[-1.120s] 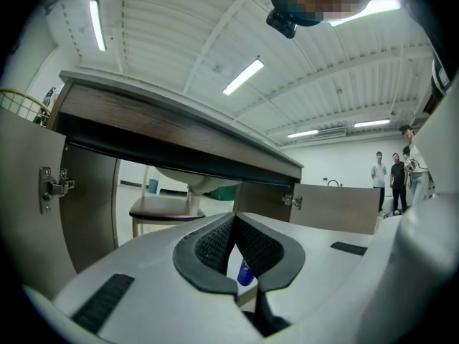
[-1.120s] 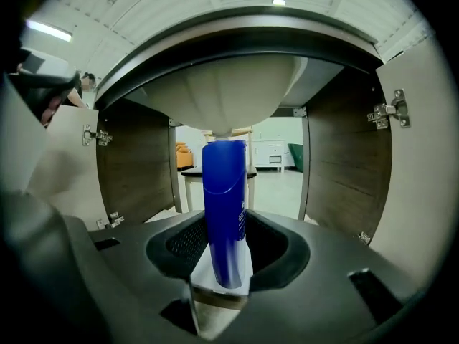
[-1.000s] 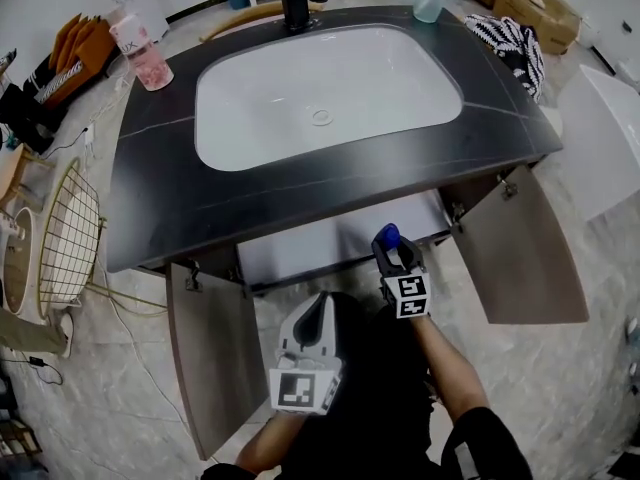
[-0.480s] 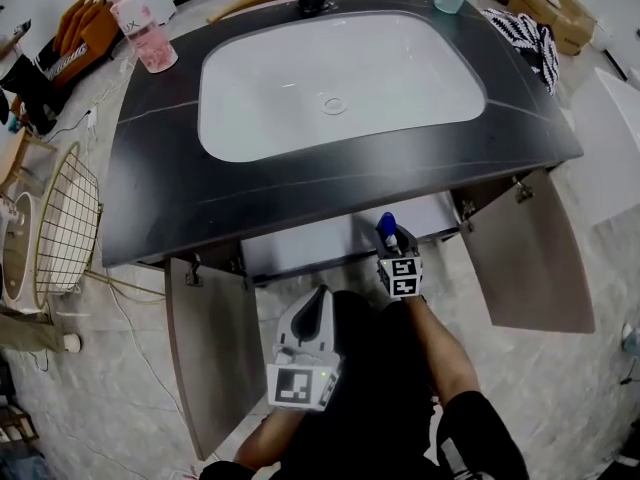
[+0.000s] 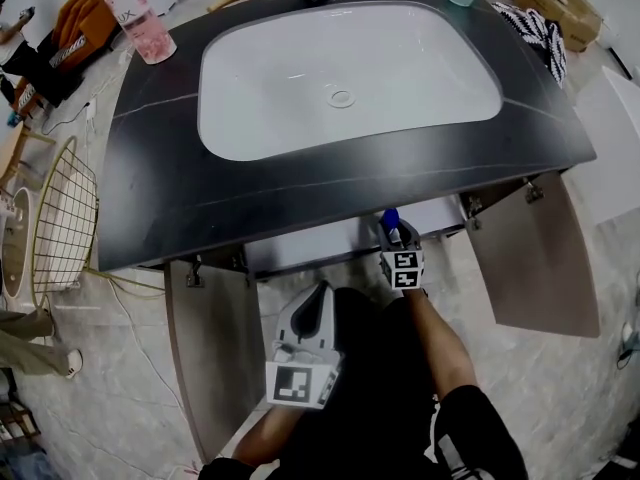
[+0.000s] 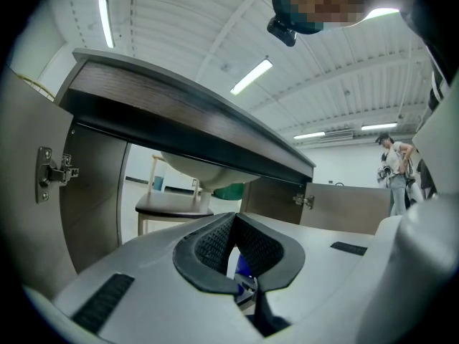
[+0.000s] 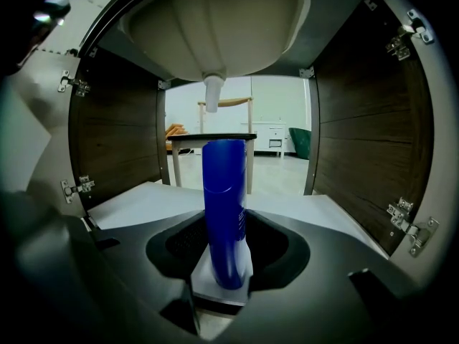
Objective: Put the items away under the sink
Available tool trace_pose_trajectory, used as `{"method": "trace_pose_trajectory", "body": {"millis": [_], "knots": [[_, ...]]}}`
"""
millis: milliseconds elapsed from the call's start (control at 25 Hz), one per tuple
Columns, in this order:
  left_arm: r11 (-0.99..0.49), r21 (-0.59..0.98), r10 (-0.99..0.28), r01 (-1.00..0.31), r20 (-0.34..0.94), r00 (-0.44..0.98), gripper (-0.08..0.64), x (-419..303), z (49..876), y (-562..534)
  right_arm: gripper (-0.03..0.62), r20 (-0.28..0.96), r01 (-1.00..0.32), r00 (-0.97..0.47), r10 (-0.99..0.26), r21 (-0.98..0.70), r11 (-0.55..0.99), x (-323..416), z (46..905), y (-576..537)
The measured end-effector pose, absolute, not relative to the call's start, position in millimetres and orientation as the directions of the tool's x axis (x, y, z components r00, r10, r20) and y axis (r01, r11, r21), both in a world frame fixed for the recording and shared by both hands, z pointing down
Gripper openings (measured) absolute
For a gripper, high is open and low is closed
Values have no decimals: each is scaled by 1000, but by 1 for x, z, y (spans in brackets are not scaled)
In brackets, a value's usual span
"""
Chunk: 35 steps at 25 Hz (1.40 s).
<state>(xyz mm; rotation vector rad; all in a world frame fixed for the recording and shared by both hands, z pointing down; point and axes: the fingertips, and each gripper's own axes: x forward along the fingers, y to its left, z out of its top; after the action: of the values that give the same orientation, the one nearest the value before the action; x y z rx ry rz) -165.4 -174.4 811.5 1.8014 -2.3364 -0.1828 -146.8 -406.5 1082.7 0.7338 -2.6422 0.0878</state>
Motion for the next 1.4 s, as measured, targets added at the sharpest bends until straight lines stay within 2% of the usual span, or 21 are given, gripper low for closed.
{"method": "trace_pose_trajectory", "body": {"millis": [440, 840, 1080, 1200, 1400], "knots": [[244, 223, -970, -944, 67, -235, 15, -169, 810, -181, 155, 407, -520, -766, -497, 60, 852, -144, 1085, -405], [248, 194, -968, -949, 76, -237, 15, -170, 808, -182, 189, 436, -526, -759, -483, 27, 850, -133, 1074, -396], [269, 191, -960, -944, 134, -246, 15, -172, 784, -198, 186, 522, -543, -719, -459, -9, 840, -112, 1052, -377], [270, 190, -953, -944, 194, -233, 15, -168, 763, -207, 168, 582, -556, -687, -436, -34, 831, -98, 1027, -361], [258, 208, -949, -943, 238, -208, 15, -161, 712, -212, 91, 669, -594, -627, -400, -79, 800, -73, 976, -333]]}}
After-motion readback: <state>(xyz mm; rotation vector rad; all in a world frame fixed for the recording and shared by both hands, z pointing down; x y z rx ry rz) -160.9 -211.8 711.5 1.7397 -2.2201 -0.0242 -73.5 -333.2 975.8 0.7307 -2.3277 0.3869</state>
